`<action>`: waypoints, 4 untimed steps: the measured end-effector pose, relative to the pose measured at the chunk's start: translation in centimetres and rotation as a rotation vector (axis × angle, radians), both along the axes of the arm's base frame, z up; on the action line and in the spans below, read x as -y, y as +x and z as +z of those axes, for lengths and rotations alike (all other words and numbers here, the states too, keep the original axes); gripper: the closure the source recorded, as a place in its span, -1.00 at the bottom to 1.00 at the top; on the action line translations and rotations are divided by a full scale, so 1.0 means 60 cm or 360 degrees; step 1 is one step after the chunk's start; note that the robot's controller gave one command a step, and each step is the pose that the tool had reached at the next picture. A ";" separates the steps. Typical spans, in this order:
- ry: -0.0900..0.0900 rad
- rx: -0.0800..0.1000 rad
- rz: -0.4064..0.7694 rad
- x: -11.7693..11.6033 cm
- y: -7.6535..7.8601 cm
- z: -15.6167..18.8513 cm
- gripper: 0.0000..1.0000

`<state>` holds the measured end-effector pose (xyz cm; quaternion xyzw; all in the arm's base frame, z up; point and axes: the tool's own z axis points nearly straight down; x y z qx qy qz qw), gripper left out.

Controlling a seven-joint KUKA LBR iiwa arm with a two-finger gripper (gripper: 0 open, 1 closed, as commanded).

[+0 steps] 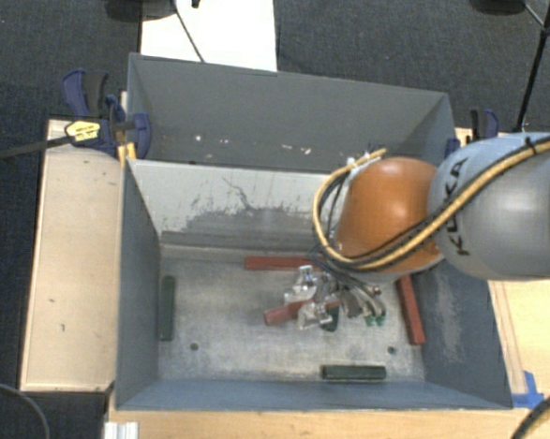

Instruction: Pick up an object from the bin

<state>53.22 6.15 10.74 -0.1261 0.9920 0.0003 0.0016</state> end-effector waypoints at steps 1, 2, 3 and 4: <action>0.0000 0.0004 -0.0002 0.000 0.001 0.012 1.00; 0.0001 0.0004 -0.0005 0.000 0.002 0.016 1.00; -0.0001 -0.0006 -0.0008 0.000 -0.001 0.024 1.00; -0.0002 -0.0017 -0.0008 0.000 -0.004 0.058 1.00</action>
Offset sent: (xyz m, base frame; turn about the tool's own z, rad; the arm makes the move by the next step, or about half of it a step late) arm 0.0001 0.0000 0.0133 0.0000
